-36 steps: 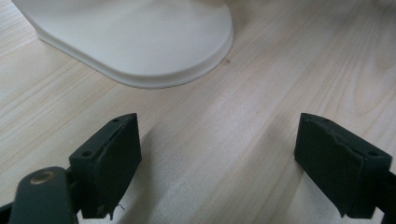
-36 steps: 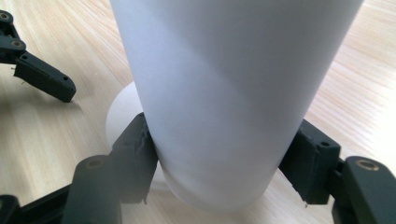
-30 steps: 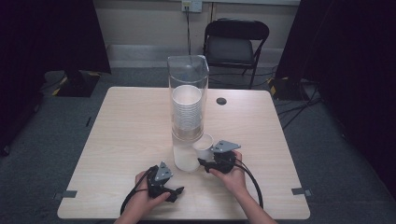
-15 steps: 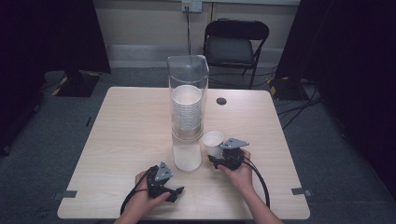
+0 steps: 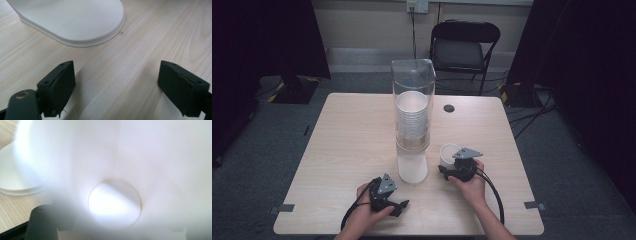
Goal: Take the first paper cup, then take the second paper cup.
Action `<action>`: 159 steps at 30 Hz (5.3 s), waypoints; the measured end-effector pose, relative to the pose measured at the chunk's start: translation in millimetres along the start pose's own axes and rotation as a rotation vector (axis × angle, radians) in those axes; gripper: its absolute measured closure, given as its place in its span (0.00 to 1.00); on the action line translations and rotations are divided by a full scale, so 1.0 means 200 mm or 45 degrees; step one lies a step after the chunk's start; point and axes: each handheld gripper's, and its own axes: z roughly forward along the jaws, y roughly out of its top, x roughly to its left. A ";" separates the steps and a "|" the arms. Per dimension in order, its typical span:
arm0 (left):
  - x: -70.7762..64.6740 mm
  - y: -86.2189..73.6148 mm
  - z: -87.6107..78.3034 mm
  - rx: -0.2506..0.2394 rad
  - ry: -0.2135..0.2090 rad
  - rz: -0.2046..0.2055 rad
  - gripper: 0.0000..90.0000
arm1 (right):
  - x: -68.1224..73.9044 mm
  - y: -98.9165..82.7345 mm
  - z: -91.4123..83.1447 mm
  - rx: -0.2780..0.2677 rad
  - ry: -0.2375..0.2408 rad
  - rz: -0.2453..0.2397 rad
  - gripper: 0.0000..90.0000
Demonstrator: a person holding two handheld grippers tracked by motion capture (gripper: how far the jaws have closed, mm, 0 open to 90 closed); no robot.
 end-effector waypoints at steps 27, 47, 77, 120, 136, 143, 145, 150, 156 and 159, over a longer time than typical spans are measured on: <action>0.00 0.00 0.00 0.000 0.000 0.000 0.16 | -0.07 -0.06 -0.10 -0.020 -0.022 0.026 0.52; 0.00 0.00 0.00 0.001 0.000 0.000 0.16 | -0.03 -0.01 -0.10 0.006 -0.048 0.063 0.28; 0.00 0.00 0.00 0.000 0.001 -0.001 0.16 | 0.23 0.14 -0.09 -0.049 0.159 -0.034 0.22; 0.00 0.00 0.00 -0.002 0.000 -0.003 0.16 | 0.37 0.41 -0.07 -0.207 0.215 -0.055 0.24; 0.00 0.00 0.00 0.005 0.004 -0.002 0.16 | 0.36 0.43 -0.01 -0.246 0.217 -0.071 0.42; 0.00 0.00 0.00 0.007 0.006 -0.009 0.16 | 0.35 0.23 0.06 -0.181 0.269 -0.149 0.78; 0.00 0.00 0.00 0.005 0.005 -0.012 0.16 | 0.35 0.22 0.07 -0.184 0.241 -0.091 0.59; 0.00 0.00 0.00 0.008 0.007 -0.008 0.16 | 0.33 0.30 0.01 -0.239 0.217 -0.045 0.35; 0.00 0.00 0.00 0.003 0.003 -0.008 0.15 | 0.34 0.40 -0.01 -0.332 0.262 0.028 0.27; 0.00 0.00 0.00 0.003 0.002 -0.009 0.15 | 0.38 0.46 -0.01 -0.355 0.248 0.024 0.27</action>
